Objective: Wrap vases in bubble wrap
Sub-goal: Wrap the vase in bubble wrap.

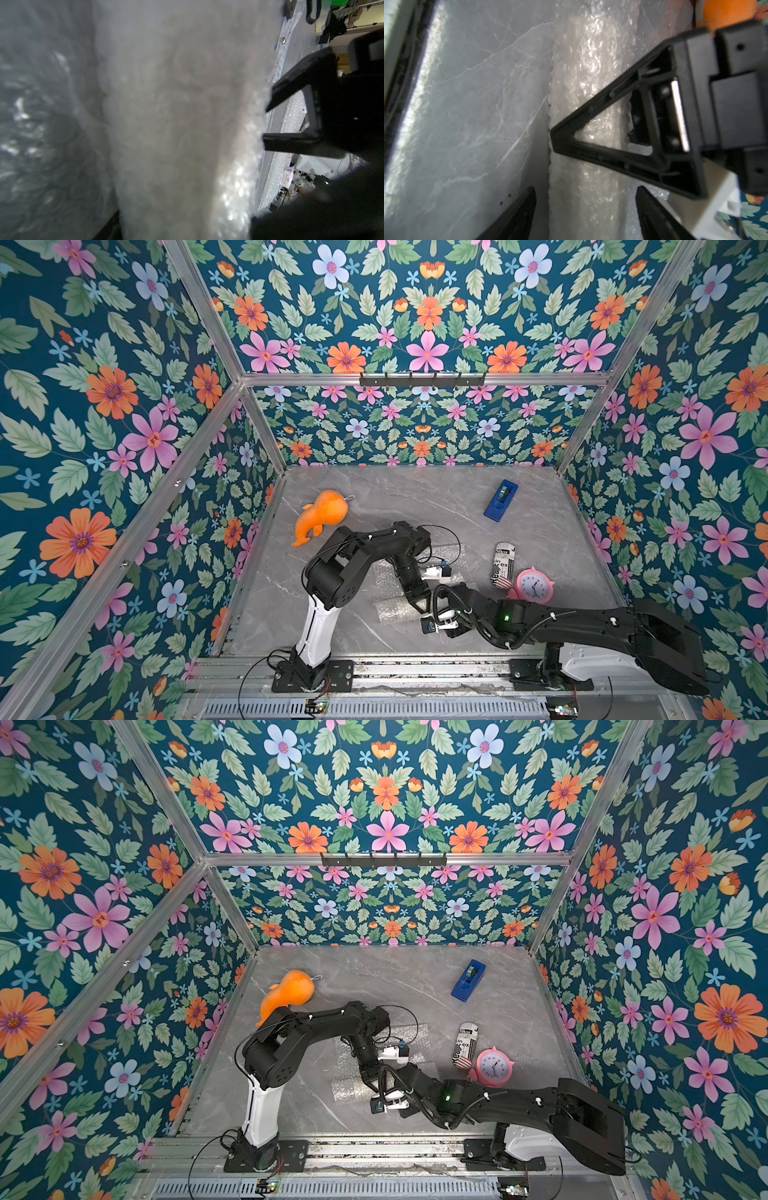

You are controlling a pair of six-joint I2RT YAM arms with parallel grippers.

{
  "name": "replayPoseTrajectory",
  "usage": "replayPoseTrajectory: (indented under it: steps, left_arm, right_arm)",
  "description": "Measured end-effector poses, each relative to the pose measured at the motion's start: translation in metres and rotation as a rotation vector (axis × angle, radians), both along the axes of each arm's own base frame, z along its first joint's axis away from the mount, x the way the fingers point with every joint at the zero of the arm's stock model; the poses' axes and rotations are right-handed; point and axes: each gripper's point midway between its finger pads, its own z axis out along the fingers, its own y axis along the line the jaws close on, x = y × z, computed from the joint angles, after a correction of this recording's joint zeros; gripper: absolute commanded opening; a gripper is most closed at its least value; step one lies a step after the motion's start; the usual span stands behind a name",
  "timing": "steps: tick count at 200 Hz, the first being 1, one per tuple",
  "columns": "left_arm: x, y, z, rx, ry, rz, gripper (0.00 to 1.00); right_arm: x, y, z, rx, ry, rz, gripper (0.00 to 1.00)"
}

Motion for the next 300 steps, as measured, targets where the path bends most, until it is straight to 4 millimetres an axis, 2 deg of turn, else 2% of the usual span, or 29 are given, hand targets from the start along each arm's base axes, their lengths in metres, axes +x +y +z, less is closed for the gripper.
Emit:
replayPoseTrajectory:
  steps: [65, 110, 146, 162, 168, 187, 240, 262, 300]
  left_arm:
    - [0.0, 0.0, 0.001, -0.003, -0.008, -0.002, 0.51]
    - [0.002, 0.004, 0.001, 0.012, -0.027, -0.008, 0.53]
    - [0.006, 0.008, 0.001, 0.02, -0.065, -0.024, 0.64]
    - [0.008, 0.009, 0.001, 0.02, -0.088, -0.032, 0.7]
    - [0.01, 0.01, 0.0, 0.023, -0.1, -0.034, 0.8]
    - [0.013, 0.012, 0.003, 0.025, -0.134, -0.05, 0.99]
    - [0.031, 0.014, 0.009, 0.034, -0.262, -0.054, 1.0]
    - [0.047, 0.016, 0.009, 0.054, -0.368, -0.048, 0.99]
    - [0.074, 0.023, 0.032, 0.047, -0.533, 0.021, 0.99]
  right_arm:
    - [0.018, 0.003, -0.02, -0.032, -0.031, -0.086, 0.76]
    - [0.028, 0.003, -0.027, -0.012, -0.032, -0.134, 0.69]
    - [0.03, 0.007, -0.031, -0.016, -0.05, -0.118, 0.55]
    - [0.031, 0.008, -0.032, -0.021, -0.055, -0.112, 0.54]
    - [0.031, 0.008, -0.032, -0.019, -0.055, -0.117, 0.53]
    - [0.031, 0.011, -0.034, -0.015, -0.049, -0.113, 0.52]
    - [0.031, 0.016, -0.032, -0.009, -0.03, -0.118, 0.51]
    - [0.032, 0.014, -0.032, -0.003, -0.004, -0.153, 0.51]
    - [0.038, 0.007, -0.032, 0.008, 0.018, -0.24, 0.51]
